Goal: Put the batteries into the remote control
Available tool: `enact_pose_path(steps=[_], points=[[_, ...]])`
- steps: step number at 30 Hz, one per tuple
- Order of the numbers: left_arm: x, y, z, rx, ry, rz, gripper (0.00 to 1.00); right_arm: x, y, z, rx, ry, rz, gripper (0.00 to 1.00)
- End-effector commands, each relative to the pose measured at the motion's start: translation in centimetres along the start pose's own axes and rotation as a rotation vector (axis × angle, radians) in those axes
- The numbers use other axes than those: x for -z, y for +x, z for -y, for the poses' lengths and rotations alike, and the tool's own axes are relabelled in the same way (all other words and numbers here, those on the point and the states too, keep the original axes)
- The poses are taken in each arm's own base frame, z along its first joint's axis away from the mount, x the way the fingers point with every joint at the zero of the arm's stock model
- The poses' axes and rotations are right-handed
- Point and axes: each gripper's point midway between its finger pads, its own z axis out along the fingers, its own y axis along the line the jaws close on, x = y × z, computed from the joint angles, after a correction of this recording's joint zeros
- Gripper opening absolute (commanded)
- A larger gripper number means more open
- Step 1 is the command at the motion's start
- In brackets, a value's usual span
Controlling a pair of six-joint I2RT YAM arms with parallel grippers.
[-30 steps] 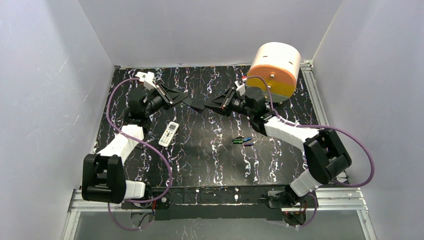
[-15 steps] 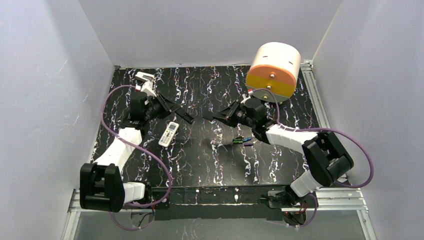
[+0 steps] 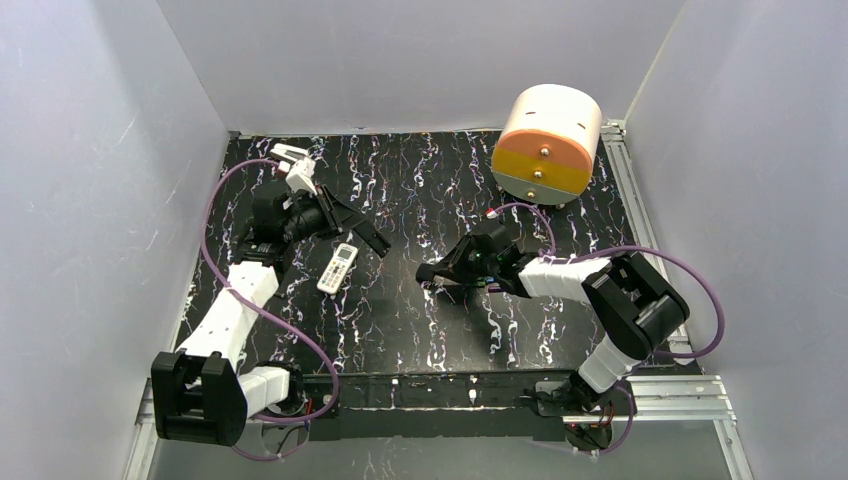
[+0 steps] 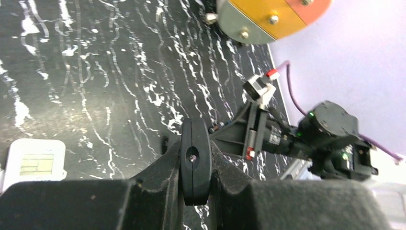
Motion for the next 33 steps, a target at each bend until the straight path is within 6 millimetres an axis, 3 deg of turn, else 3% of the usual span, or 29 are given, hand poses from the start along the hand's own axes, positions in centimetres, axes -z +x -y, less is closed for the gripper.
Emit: enact_pose_path(steps=[1, 4, 8, 12, 15, 21, 27, 33], points=[[0.9, -0.5, 3.9, -0.091, 0.17, -0.039, 0.0, 0.4, 0.3, 1.2, 0.034, 0.039, -0.009, 0.38], [0.9, -0.2, 4.6, -0.09, 0.21, -0.063, 0.0, 1.3, 0.4, 1.0, 0.083, 0.045, -0.023, 0.59], [1.1, 0.6, 5.5, -0.09, 0.264, -0.106, 0.0, 3.1, -0.1, -1.1, 0.203, -0.004, -0.016, 0.74], [1.2, 1.3, 6.7, -0.104, 0.318, -0.146, 0.0, 5.8, -0.1, -5.8, 0.457, -0.165, -0.04, 0.77], [1.7, 2.1, 7.9, -0.128, 0.38, -0.183, 0.0, 9.6, 2.1, -10.3, 0.697, -0.444, -0.106, 0.81], [2.8, 3.4, 10.2, -0.197, 0.493, -0.231, 0.0, 15.0, 4.5, -14.9, 0.871, -0.777, -0.139, 0.89], [3.9, 3.7, 12.1, -0.232, 0.591, -0.265, 0.0, 17.2, 6.9, -17.2, 0.933, -0.949, -0.228, 0.89], [6.0, 4.2, 14.7, -0.271, 0.752, -0.32, 0.0, 16.2, 8.4, -17.4, 0.977, -0.935, -0.285, 0.86]])
